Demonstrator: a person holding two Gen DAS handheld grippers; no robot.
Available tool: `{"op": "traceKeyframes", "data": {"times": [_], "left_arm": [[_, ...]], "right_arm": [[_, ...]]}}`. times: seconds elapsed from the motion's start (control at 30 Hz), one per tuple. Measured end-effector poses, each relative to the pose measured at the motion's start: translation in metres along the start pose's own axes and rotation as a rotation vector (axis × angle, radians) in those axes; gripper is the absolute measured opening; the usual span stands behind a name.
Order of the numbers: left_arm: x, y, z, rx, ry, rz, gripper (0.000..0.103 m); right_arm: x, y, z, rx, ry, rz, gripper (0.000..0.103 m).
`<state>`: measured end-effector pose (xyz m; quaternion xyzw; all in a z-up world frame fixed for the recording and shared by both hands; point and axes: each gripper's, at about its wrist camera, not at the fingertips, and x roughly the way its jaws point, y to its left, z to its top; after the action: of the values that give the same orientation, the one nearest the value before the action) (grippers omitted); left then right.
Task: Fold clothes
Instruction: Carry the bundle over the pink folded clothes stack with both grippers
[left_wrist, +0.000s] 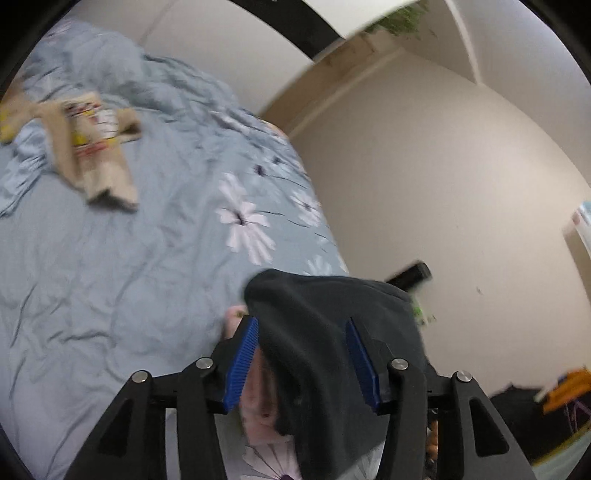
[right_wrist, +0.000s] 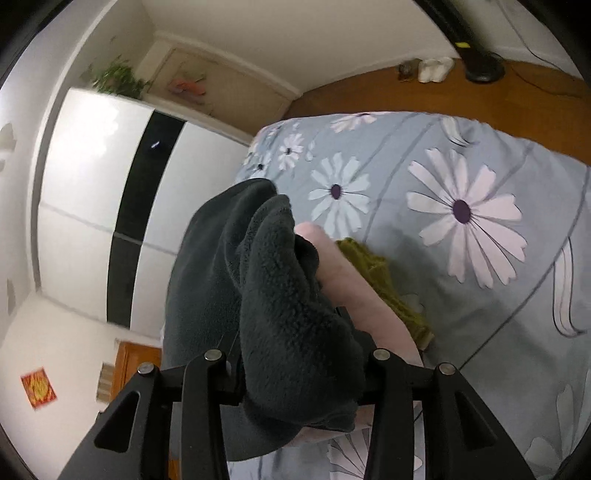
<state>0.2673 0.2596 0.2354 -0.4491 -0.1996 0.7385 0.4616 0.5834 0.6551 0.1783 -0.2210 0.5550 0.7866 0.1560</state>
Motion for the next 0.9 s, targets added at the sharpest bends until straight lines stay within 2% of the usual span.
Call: {"op": "traceKeyframes", "data": {"times": [0.1,0.27,0.37,0.5,0.6,0.7,0.8,0.9], "left_arm": [[0.02,-0.044,-0.003,0.138,0.029,-0.019,0.054],[0.079,-0.1,-0.023,0.36,0.144,0.035,0.054],[0.106,-0.103,-0.036,0.42,0.185,0.104,0.054],[0.118,-0.103,-0.038,0.447,0.186,0.139,0.054],[0.128,-0.105,-0.038,0.474,0.192,0.161,0.057],[0.137,-0.106,-0.037,0.501,0.198,0.183,0.059],[0.137,-0.11,-0.034,0.505,0.215,0.193,0.059],[0.122,-0.11,-0.028,0.485,0.203,0.155,0.059]], "right_arm": [[-0.001,-0.004,-0.002,0.026,-0.008,0.002,0.042],[-0.008,-0.001,-0.003,0.016,-0.006,0.011,0.049],[-0.016,-0.005,0.001,0.013,-0.028,-0.021,0.058],[-0.055,-0.011,0.007,-0.004,-0.122,-0.148,0.059],[-0.078,0.027,0.005,-0.149,-0.189,-0.224,0.059],[-0.069,0.099,-0.015,-0.395,-0.169,-0.222,0.059],[-0.028,0.156,-0.044,-0.592,-0.084,-0.188,0.059],[0.019,0.176,-0.056,-0.664,-0.004,-0.223,0.059]]}}
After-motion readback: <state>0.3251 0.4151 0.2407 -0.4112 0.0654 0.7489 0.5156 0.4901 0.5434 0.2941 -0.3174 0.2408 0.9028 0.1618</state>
